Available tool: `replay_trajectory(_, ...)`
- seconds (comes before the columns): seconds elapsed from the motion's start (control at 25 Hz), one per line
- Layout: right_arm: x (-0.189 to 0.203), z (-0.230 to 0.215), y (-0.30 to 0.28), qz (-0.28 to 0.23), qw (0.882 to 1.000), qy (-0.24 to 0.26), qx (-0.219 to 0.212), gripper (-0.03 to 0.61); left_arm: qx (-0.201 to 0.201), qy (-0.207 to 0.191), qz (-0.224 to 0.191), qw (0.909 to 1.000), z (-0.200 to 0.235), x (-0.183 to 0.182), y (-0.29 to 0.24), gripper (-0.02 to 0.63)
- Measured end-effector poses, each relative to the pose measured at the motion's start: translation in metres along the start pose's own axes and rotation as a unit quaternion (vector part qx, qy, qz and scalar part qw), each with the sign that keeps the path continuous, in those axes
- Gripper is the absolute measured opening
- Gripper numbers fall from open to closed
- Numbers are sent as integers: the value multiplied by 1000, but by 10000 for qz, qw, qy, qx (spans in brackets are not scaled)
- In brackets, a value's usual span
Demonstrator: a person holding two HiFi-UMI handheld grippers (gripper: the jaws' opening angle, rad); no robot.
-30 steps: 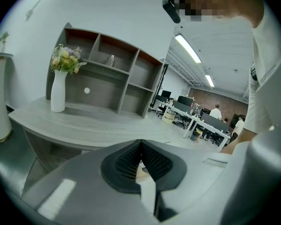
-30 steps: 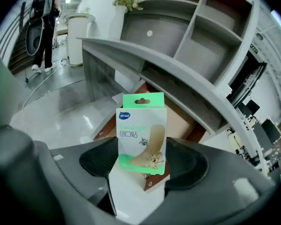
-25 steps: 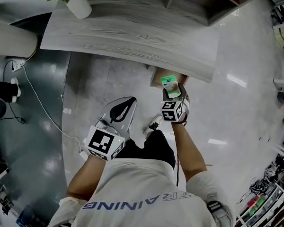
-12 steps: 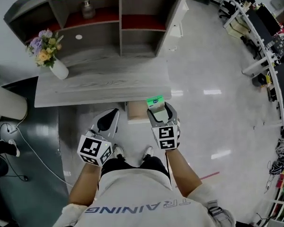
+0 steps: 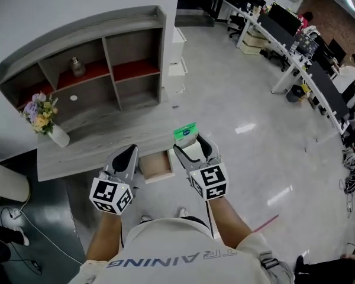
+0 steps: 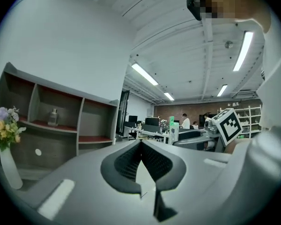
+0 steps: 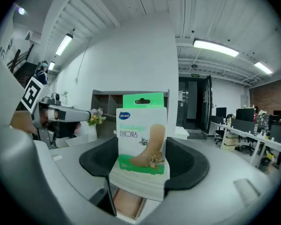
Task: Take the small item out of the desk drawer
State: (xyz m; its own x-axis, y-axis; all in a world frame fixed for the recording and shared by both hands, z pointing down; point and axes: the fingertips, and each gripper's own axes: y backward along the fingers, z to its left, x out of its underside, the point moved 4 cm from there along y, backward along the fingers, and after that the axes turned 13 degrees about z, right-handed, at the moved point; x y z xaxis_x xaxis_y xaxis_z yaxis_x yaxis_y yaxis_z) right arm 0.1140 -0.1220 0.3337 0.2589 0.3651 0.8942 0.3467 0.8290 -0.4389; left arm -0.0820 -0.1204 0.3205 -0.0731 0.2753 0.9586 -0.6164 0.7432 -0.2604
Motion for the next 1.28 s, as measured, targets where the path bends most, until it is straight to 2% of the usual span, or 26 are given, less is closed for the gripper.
replay_trajectory(0.2, -32, -10, 30, -460, 9989, 11, 25, 331, 186, -217, -177, 9994, -18, -24, -7, 2)
replay_trajectory(0.36, -44, -16, 41, -632, 9980, 9, 60, 331, 293, -373, -238, 9986, -27, -35, -12, 2)
replay_trajectory(0.68, -47, -18, 39, -743, 9972, -15, 90, 331, 264, -446, -272, 9983, -27, -36, -14, 2)
replay_trajectory(1.04, -40, -18, 37, -655, 9978, 9, 83, 331, 231, -338, -303, 9987, -28, -32, -13, 2)
replay_trajectory(1.28, -38, -20, 43, -647, 9978, 39, 151, 331, 252, -446, -317, 9982, -34, -31, -14, 2)
